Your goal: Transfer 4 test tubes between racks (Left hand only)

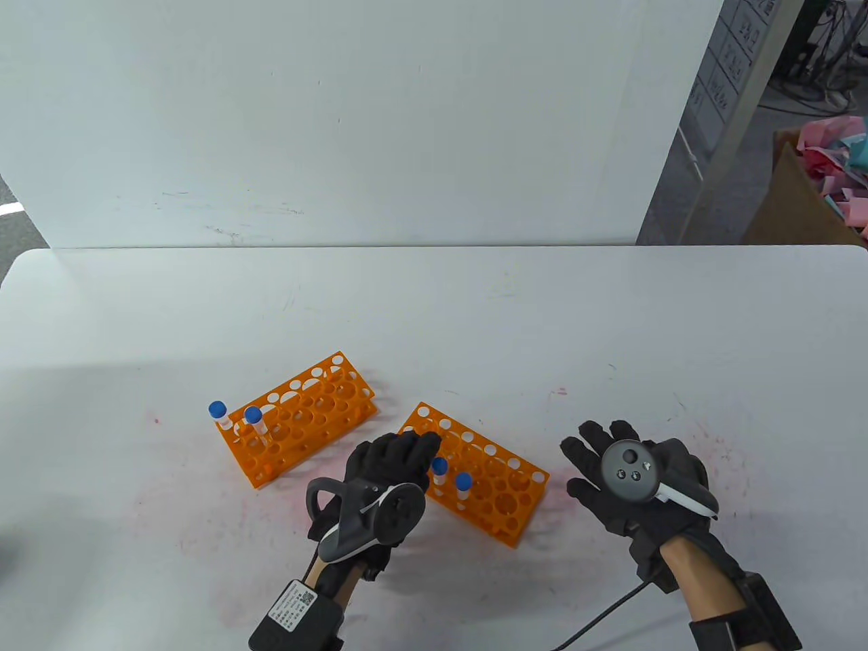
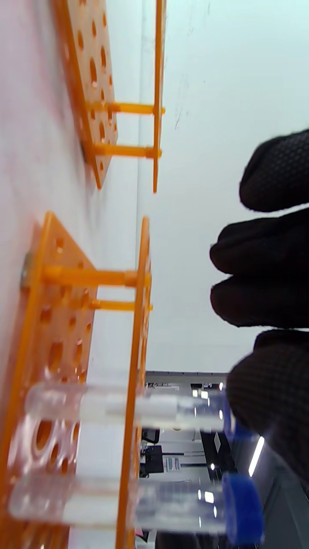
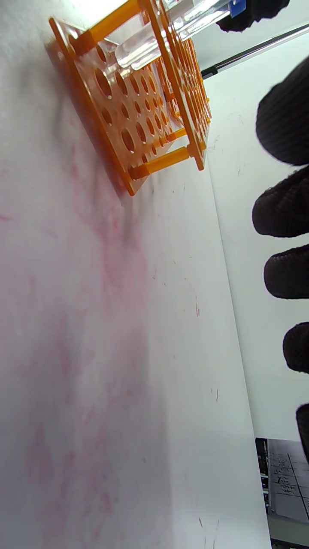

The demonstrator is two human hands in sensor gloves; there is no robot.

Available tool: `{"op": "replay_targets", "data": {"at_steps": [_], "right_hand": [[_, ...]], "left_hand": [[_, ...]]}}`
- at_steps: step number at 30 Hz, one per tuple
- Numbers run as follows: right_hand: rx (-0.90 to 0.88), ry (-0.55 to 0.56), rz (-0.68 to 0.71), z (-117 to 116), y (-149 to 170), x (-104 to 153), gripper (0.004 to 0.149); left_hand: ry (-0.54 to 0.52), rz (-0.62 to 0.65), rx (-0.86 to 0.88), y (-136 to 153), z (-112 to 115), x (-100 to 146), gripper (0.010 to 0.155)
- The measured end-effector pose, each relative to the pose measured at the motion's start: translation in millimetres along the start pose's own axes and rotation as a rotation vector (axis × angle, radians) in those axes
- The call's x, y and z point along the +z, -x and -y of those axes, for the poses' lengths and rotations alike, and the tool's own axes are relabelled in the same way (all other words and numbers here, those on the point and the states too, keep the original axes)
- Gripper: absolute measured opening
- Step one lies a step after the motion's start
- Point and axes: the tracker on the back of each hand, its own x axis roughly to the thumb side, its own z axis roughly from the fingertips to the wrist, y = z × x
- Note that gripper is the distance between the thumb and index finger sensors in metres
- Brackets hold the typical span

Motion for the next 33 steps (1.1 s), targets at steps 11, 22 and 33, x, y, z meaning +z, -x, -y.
{"op": "replay_targets", "data": {"at_steps": [11, 22, 33], "right_hand": [[-0.001, 0.003, 0.004, -0.8, -0.9, -0.6, 0.062], [-0.005, 0.008, 0.01, -0.2, -1.6, 0.1, 0.062], [-0.004, 0.007, 0.018, -0.4, -2.0, -1.1, 0.062]], "left_hand": [[-0.085, -0.114, -0.042, 35.3, -14.0, 6.1, 0.061], [-0.118, -0.29, -0.052, 81.9, -21.2, 14.0, 0.065], [-0.179, -0.468, -0.088, 123.8, -33.3, 25.0, 0.064]]}}
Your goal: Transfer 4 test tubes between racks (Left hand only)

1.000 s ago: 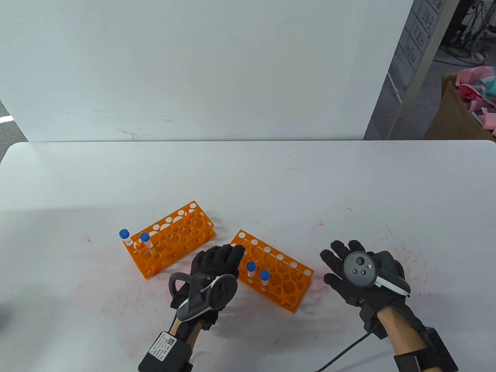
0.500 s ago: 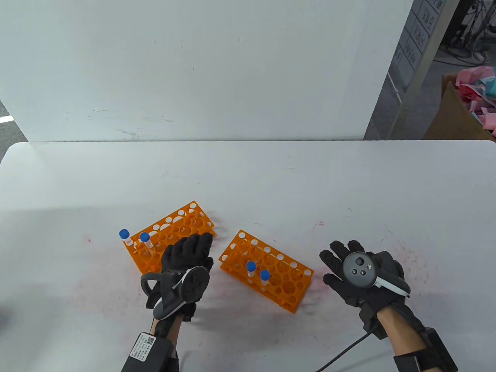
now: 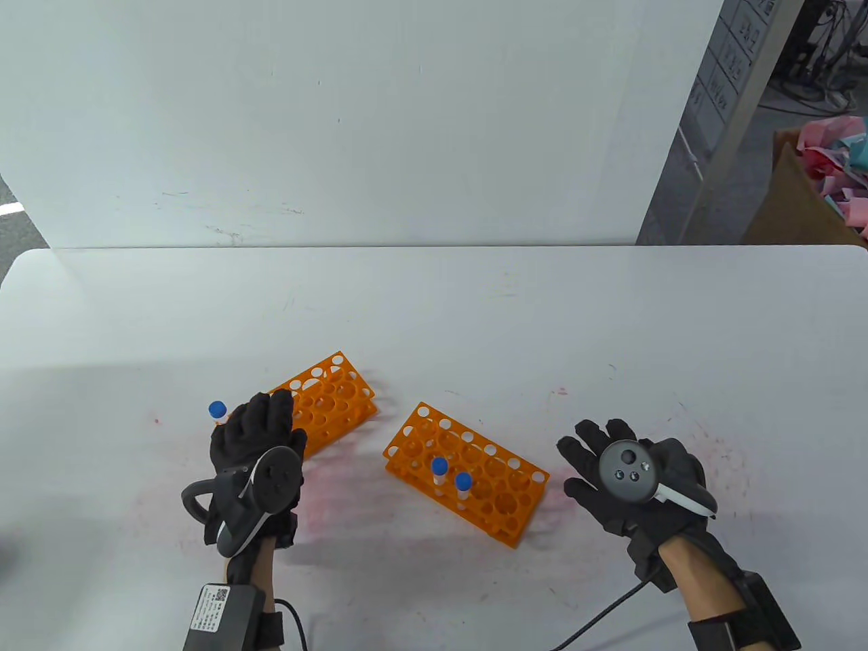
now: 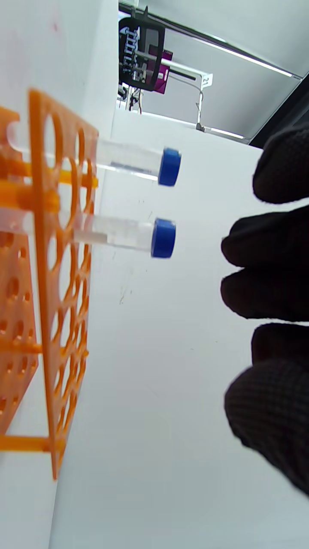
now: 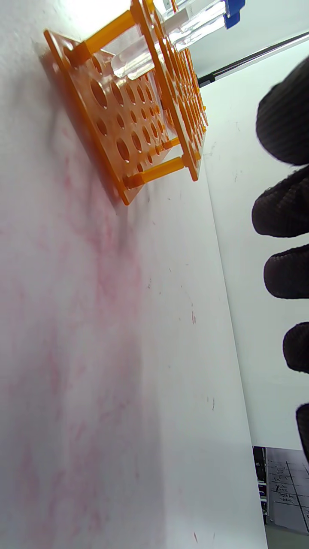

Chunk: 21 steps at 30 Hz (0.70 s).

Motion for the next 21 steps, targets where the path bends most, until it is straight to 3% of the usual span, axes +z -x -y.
{"op": "replay_targets", "data": {"at_steps": [11, 21], "right_hand": [[-0.004, -0.014, 0.001, -0.9, 0.3, -0.8, 0.062], [-0.003, -0.017, -0.003, -0.8, 0.4, -1.0, 0.062]], "left_hand": [[0.049, -0.139, -0.054, 22.1, 13.5, -8.2, 0.06], [0.103, -0.152, -0.184, 19.5, 30.4, -11.7, 0.061]]}}
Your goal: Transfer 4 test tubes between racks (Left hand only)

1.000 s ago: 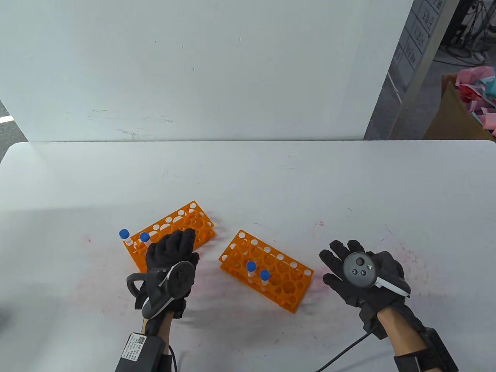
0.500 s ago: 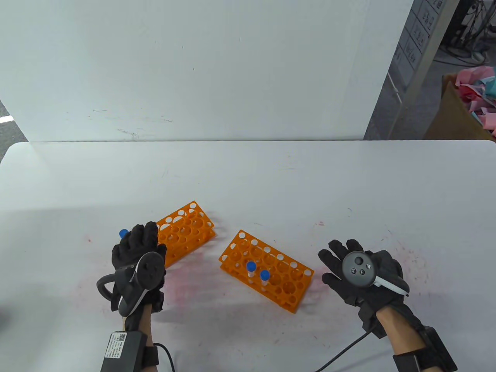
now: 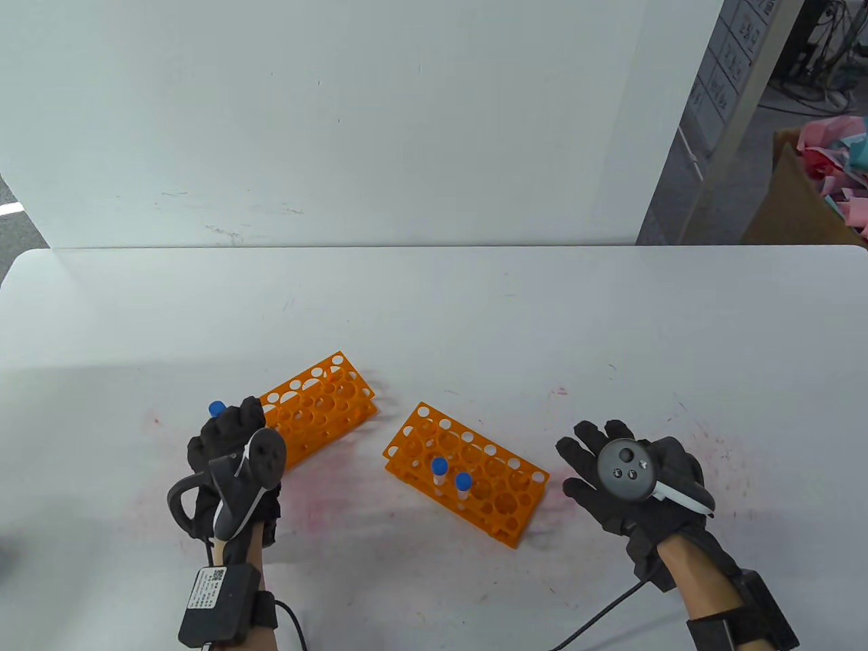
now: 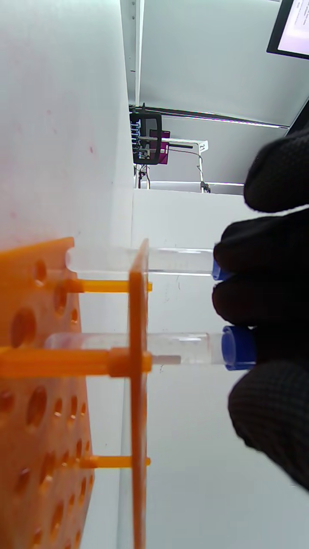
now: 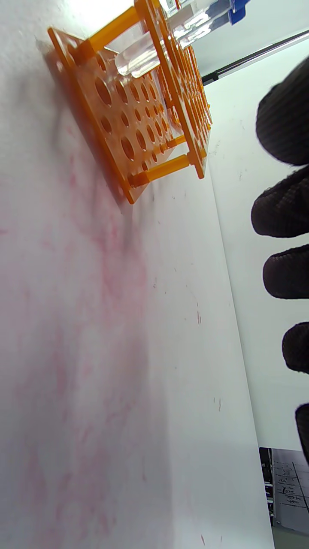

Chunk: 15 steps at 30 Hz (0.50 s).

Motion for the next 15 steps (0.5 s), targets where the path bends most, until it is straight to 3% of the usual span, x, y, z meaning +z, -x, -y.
{"op": "replay_targets", "data": {"at_steps": [8, 15], "right_hand": [[-0.014, 0.005, -0.003, 1.6, -1.1, 1.0, 0.062], [-0.025, 0.005, -0.008, 3.6, 0.4, 4.4, 0.062]], "left_hand": [[0.039, -0.058, 0.086, -6.9, 2.0, -5.4, 0.061], [0.033, -0.093, 0.033, -11.9, 0.1, -18.3, 0.053]]}}
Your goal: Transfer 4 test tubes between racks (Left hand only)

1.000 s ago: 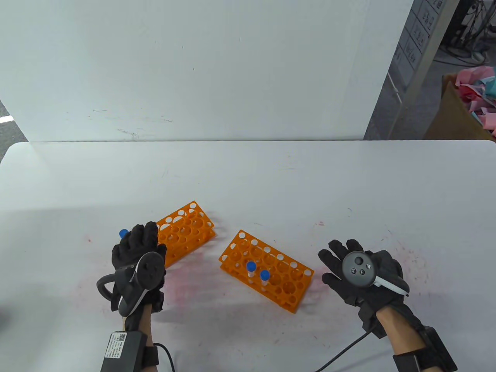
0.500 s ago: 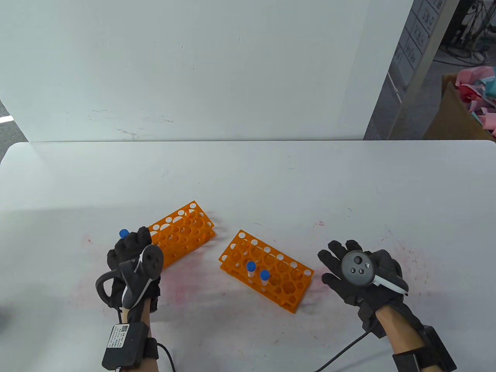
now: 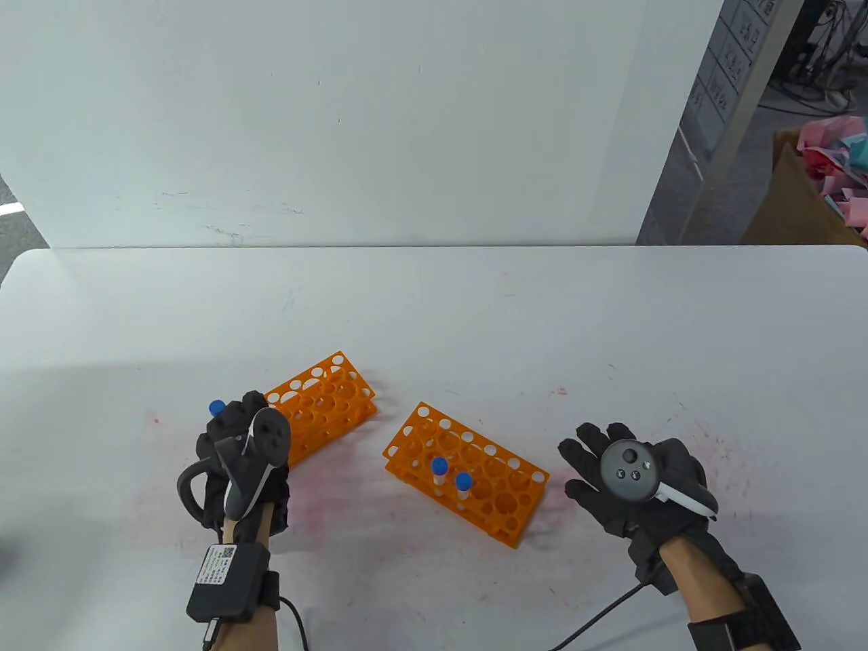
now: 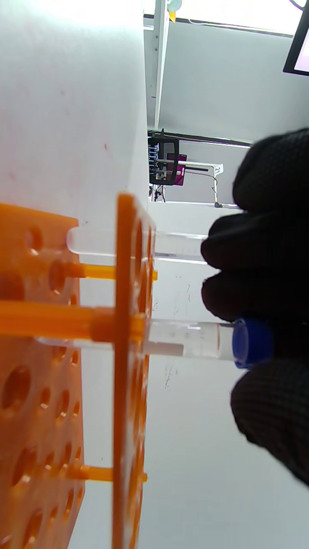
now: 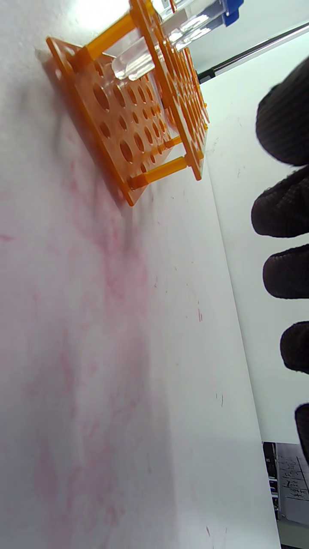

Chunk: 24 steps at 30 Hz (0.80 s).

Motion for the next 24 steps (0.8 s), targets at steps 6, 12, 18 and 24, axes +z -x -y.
{"op": "replay_targets", "data": {"at_steps": [6, 12, 18, 24], "right_hand": [[0.003, 0.003, -0.001, 1.2, 0.6, 0.1, 0.062], [0.005, -0.004, 0.002, 1.0, -0.1, -1.3, 0.062], [-0.002, -0.003, -0.003, 1.5, 0.6, -1.2, 0.062], [0.001, -0.004, -0.002, 1.6, 0.4, -1.0, 0.062]], "left_hand": [[-0.029, -0.039, -0.003, -4.1, 4.7, -1.7, 0.051], [-0.044, -0.01, -0.065, -8.8, 4.2, -3.3, 0.05], [-0.069, 0.003, -0.038, -4.0, 0.8, -2.7, 0.049], [-0.156, 0.036, -0.035, -0.6, -18.6, 2.4, 0.049]]}}
